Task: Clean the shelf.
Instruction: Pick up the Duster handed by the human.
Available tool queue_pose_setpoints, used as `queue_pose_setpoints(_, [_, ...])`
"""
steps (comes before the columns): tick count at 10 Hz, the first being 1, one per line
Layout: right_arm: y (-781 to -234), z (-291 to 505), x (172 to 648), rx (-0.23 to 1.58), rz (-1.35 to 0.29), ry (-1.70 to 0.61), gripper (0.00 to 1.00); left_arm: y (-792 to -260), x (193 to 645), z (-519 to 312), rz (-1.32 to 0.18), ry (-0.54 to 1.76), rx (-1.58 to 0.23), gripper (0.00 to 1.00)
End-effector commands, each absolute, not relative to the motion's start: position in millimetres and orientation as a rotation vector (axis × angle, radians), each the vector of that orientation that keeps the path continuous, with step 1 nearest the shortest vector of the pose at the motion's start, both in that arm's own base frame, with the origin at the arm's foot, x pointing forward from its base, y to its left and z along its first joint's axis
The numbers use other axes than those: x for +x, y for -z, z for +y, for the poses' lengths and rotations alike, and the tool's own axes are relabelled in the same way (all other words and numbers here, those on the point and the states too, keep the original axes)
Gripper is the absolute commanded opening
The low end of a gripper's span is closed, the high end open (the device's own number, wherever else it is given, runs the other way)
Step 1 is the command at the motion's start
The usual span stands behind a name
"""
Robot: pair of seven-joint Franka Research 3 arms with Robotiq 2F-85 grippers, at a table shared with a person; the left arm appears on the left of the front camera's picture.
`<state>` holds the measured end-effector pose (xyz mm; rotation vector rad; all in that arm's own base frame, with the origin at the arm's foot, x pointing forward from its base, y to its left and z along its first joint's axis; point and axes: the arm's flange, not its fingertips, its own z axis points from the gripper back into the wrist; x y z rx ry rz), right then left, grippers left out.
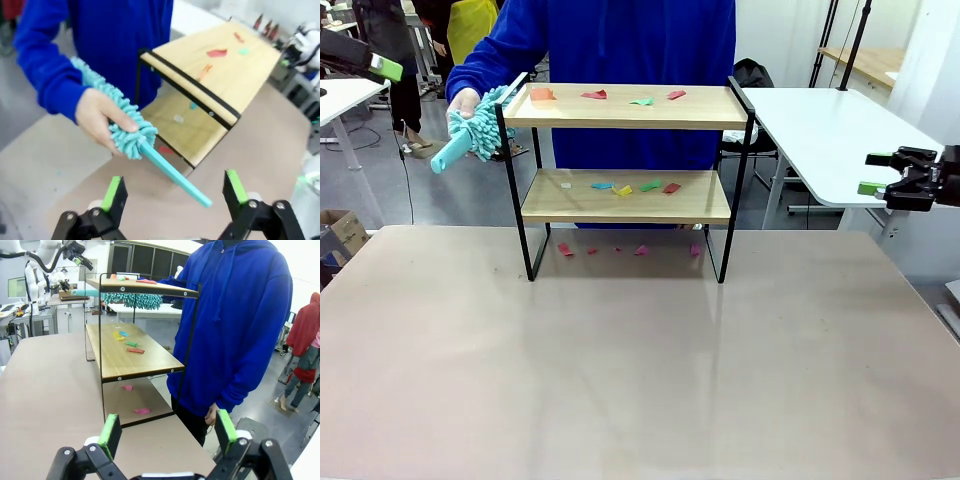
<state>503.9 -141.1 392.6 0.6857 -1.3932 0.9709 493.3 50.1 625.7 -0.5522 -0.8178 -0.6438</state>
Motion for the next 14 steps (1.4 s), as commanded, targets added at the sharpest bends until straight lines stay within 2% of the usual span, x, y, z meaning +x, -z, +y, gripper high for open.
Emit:
queue_pose_setpoints(1, [-394.9,-139.9,504.1,0.684,-1.398,-0.974,1.00,-636.1,473.7,29.3,-0.776,0.622,-0.480,1.00])
queue_pose_setpoints(7, [-394.9,-139.9,504.1,0.684,-1.398,-0.974,1.00,-635.6,483.1,34.4,-0.779,0.609,-0.514,1.00])
queue_pose_setpoints(8, [-394.9,-139.9,504.1,0.684,-1.398,-0.974,1.00,-655.3,463.2,12.6,-0.796,0.534,-0.396,1.00])
queue_pose_setpoints(10, [-394.9,-139.9,504.1,0.684,-1.398,-0.974,1.00,-678.1,450.4,-17.9,-0.717,0.447,-0.320,1.00])
queue_pose_setpoints(12, [-394.9,-139.9,504.1,0.684,-1.398,-0.974,1.00,-671.9,447.3,-49.1,-0.584,0.415,-0.225,1.00])
queue_pose_setpoints(14, [-394.9,-139.9,504.1,0.684,-1.398,-0.974,1.00,-656.9,448.8,-59.8,-0.600,0.381,-0.230,1.00])
